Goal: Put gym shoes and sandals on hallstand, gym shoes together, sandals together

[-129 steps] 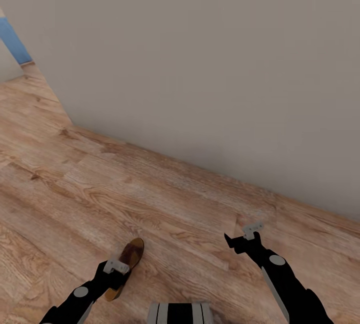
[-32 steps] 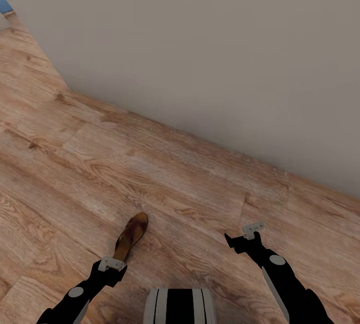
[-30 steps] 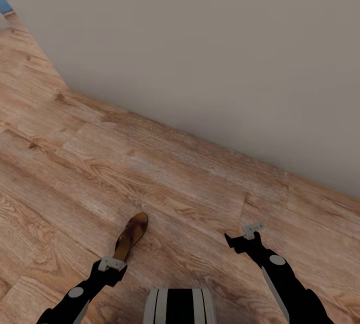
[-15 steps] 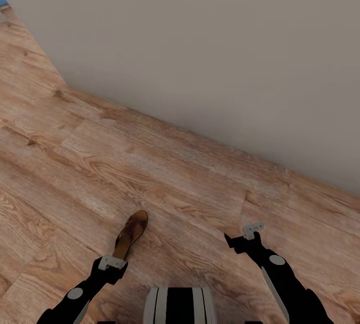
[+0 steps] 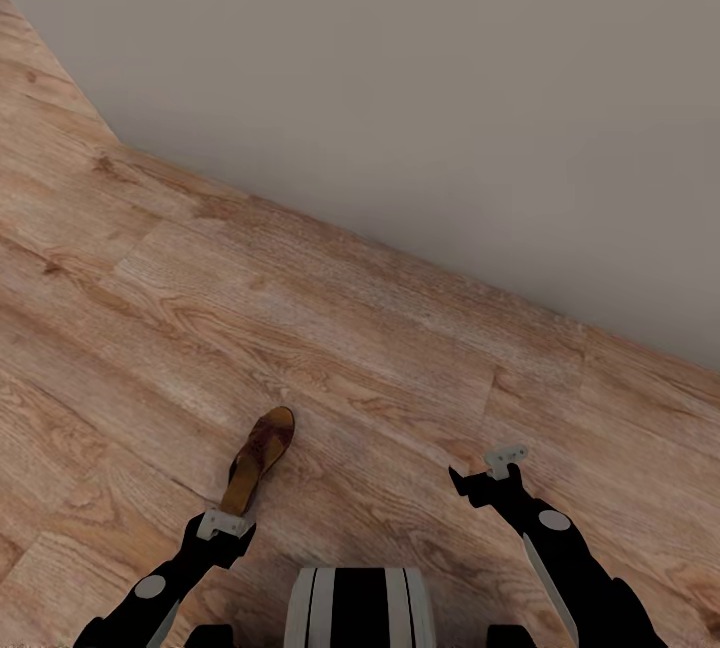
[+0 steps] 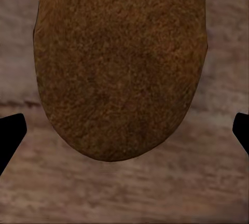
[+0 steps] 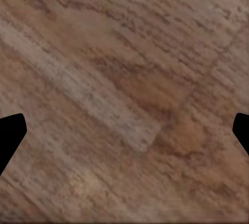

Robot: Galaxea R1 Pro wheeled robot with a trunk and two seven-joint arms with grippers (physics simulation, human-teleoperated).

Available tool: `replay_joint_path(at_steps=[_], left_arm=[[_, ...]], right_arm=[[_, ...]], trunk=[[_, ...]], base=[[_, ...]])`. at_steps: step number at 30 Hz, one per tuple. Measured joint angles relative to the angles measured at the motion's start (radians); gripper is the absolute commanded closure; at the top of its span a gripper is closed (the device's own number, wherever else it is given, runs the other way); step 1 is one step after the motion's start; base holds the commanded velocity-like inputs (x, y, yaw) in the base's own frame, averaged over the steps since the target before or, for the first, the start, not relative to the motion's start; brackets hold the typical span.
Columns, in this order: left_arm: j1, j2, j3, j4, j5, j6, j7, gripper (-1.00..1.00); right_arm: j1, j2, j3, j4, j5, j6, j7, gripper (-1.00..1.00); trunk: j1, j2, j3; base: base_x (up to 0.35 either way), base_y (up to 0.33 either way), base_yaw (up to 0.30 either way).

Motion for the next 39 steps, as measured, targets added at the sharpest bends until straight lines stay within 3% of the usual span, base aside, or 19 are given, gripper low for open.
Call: replay_joint_path(at_steps=[39], left_arm=[[0.000,-0.002,-0.001,0.000,0.000,-0.001,0.000,-1.00]], right_arm=[[0.000,0.000,0.000,0.000,0.000,0.000,0.000,-1.00]], trunk=[[0.000,0.000,0.000]], base=[[0.029,0.000,0.000]])
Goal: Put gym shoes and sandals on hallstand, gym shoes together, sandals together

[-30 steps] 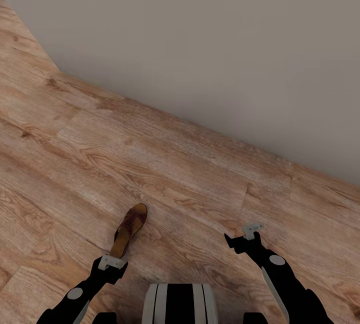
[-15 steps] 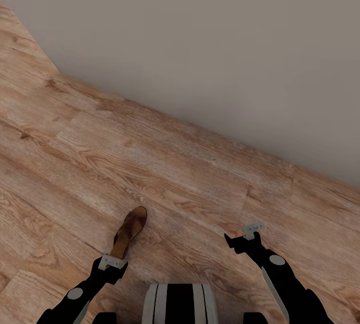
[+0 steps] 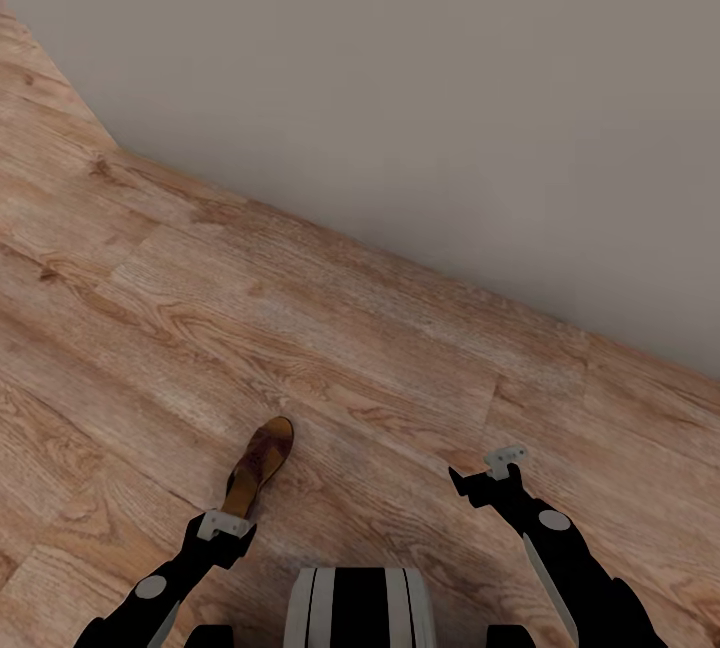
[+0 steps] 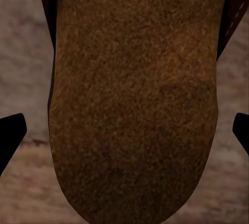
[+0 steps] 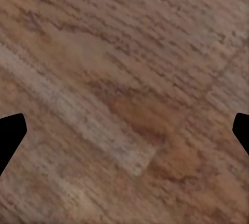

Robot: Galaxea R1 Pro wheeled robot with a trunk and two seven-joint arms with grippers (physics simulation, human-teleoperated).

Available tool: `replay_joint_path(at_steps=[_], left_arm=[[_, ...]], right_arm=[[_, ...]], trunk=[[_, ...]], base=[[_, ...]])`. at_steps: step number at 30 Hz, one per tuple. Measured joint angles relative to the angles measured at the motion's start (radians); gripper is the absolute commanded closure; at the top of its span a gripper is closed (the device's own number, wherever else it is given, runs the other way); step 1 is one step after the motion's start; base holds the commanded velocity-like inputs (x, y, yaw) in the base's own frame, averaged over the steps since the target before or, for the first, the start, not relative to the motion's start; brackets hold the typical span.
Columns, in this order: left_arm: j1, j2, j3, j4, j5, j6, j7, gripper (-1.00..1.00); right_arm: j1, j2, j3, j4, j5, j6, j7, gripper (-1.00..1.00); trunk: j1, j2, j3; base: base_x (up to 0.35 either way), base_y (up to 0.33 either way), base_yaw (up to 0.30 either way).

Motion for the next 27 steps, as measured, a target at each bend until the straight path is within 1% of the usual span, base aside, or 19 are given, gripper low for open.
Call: replay_joint_path(at_steps=[3,4,17,27], left_arm=[[0.000,0.000,0.000,0.000,0.000,0.000,0.000,-1.00],[0.000,0.000,0.000,0.000,0.000,0.000,0.000,1.00],[0.001,0.000,-0.004,0.000,0.002,-0.001,-0.003,1.00],[0.000,0.001,0.001,-0.002,0.005,0.001,0.000,1.00]], right_arm=[[0.000,0.000,0.000,0.000,0.000,0.000,0.000,-1.00],[0.000,0.000,0.000,0.000,0.000,0.000,0.000,-1.00],[0.000,0.000,0.000,0.000,0.000,0.000,0.000,-1.00],[0.000,0.000,0.000,0.000,0.000,0.000,0.000,-1.00]], trunk=[[0.000,0.000,0.000],[0.000,0.000,0.000],[0.000,0.000,0.000],[0.000,0.000,0.000]], base=[[0.002,0.000,0.000],[0.001,0.000,0.000],[0.000,0.000,0.000],[0.000,0.000,0.000]])
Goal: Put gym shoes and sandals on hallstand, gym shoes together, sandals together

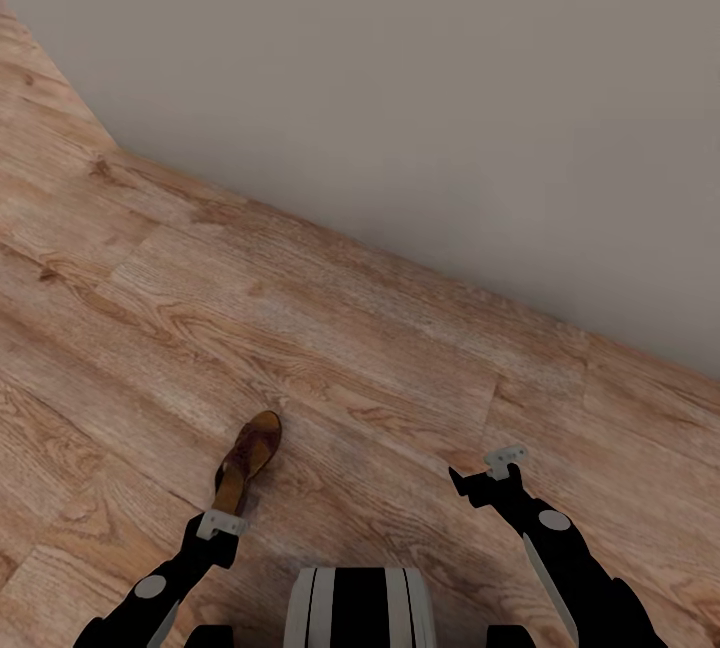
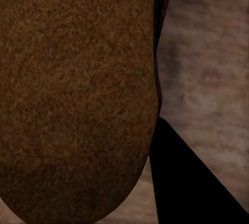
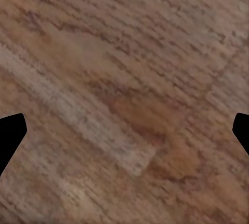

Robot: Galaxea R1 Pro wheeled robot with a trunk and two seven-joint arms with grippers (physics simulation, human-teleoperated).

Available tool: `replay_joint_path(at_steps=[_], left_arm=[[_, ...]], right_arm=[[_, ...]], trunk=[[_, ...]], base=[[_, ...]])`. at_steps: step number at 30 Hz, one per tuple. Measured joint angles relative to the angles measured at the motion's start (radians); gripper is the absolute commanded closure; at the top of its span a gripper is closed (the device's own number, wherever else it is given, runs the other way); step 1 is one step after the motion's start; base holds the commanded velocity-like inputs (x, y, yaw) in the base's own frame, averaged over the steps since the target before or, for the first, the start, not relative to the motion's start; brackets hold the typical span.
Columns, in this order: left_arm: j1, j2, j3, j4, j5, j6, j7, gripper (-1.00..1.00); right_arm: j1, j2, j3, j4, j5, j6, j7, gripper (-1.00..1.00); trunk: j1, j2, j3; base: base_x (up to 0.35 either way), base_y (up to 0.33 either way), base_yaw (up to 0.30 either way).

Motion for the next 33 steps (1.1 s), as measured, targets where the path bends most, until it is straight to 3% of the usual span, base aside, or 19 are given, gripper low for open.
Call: replay_joint_path(at_steps=[13,22,29,30,33], left_arm=[[0.000,0.003,0.001,0.004,-0.001,0.003,0.003,1.00],[0.000,0.008,0.002,0.004,0.030,0.004,0.007,1.00],[0.018,0.041,0.003,0.004,0.076,0.003,0.009,1.00],[0.040,0.063,0.006,0.005,0.114,0.003,0.010,1.00],[0.064,0.072,0.003,0.004,0.136,0.001,0.009,1.00]], right_arm=[[0.000,0.000,0.000,0.000,0.000,-0.001,0.000,-1.00],[0.000,0.000,0.000,0.000,0.001,0.000,0.000,-1.00],[0.000,0.001,0.003,0.000,0.000,-0.001,0.000,-1.00],[0.000,0.002,0.002,0.002,0.001,-0.001,0.000,-1.00],[0.000,0.002,0.002,0.003,0.001,-0.001,0.000,-1.00]], trunk=[[-0.005,0.003,0.042],[-0.009,0.005,0.077],[-0.012,0.006,0.104],[-0.013,0.007,0.108],[-0.014,0.007,0.121]], base=[[0.000,0.000,0.000],[0.000,0.000,0.000],[0.000,0.000,0.000],[0.000,0.000,0.000],[0.000,0.000,0.000]])
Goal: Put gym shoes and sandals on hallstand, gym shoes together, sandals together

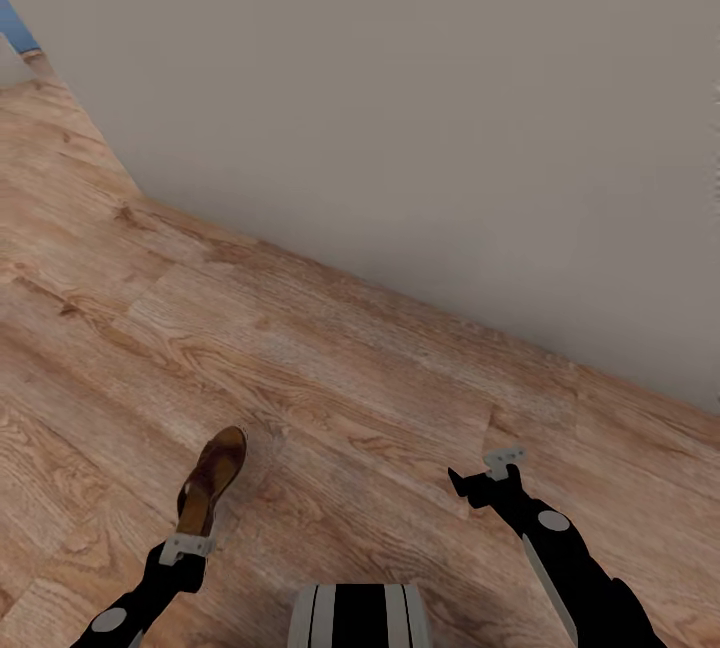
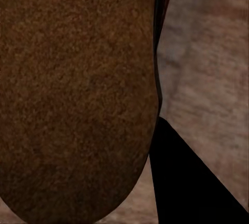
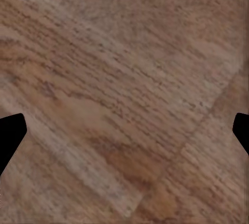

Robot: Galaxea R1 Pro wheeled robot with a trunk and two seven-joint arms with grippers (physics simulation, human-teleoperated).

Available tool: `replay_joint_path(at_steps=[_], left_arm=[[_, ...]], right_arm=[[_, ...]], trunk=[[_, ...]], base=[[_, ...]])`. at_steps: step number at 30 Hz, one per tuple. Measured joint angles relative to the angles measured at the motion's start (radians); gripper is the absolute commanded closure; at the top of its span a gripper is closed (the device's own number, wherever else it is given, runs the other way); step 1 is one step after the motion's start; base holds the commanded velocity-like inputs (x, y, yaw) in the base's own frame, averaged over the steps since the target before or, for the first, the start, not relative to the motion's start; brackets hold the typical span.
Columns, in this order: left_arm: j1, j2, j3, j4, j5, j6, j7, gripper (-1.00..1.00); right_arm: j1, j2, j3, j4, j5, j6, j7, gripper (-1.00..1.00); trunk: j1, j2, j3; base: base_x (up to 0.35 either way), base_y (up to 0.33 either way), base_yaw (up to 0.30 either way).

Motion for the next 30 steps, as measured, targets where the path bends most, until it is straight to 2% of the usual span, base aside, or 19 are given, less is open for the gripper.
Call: replay_joint_path(at_steps=[9,16,23,30], left_arm=[[0.046,0.009,0.000,-0.001,0.061,-0.005,0.025,1.00],[0.062,0.018,-0.001,-0.001,0.094,-0.007,0.058,1.00],[0.069,0.019,-0.001,0.000,0.111,-0.008,0.081,1.00],[0.089,0.019,-0.001,-0.001,0.128,-0.009,0.094,1.00]], right_arm=[[0.001,-0.001,-0.001,0.015,0.003,-0.002,-0.002,-1.00],[0.001,-0.002,-0.002,0.094,0.007,-0.023,-0.004,-1.00],[0.003,-0.003,-0.007,0.159,0.017,-0.095,-0.016,-1.00],[0.004,-0.002,-0.008,0.284,0.017,-0.188,-0.097,-1.00]], trunk=[[-0.004,0.002,0.047],[-0.007,0.004,0.085],[-0.010,0.005,0.123],[-0.013,0.007,0.161]], base=[[0.000,0.000,0.000],[0.000,0.000,0.000],[0.000,0.000,0.000],[0.000,0.000,0.000]])
